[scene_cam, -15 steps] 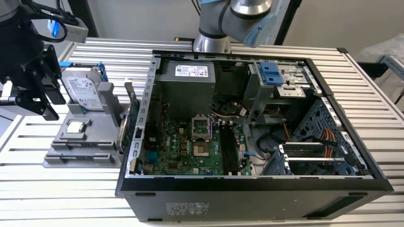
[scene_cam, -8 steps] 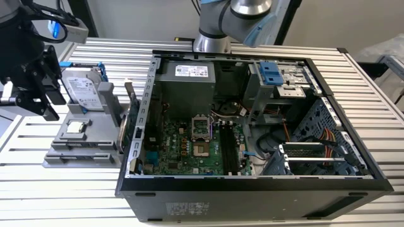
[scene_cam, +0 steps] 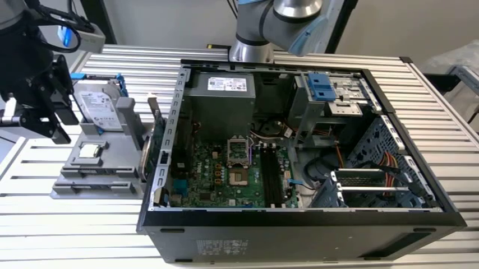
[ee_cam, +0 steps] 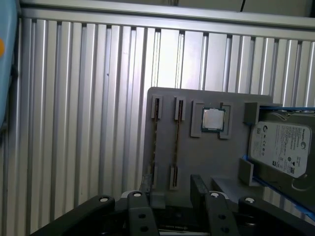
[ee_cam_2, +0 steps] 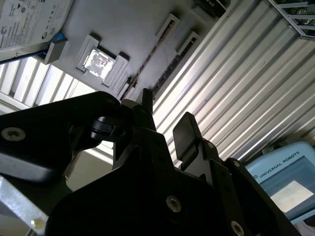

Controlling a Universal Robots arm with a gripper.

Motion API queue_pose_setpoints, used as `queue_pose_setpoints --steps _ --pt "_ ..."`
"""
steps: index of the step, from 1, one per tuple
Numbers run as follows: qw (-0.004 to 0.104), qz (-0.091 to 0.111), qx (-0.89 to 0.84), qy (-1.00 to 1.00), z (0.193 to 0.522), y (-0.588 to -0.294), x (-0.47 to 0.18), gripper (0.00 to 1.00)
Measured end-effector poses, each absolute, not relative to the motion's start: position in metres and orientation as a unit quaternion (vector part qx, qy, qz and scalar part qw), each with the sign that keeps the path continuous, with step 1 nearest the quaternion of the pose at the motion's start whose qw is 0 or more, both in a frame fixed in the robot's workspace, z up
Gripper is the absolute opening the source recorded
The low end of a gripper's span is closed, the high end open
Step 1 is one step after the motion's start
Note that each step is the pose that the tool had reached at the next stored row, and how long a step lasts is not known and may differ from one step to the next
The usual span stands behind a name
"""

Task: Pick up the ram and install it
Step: 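Pick up the ram and move it above insertion slot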

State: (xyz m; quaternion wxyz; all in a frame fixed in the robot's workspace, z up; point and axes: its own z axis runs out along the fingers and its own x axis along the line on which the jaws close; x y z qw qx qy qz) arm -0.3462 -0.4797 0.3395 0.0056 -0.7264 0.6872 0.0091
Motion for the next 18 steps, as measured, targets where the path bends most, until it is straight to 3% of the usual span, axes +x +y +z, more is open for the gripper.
queue_pose_setpoints --steps 18 --pt "0.005 0.008 -0.726 0.687 0.3318 -0.4795 -0.3462 1.0"
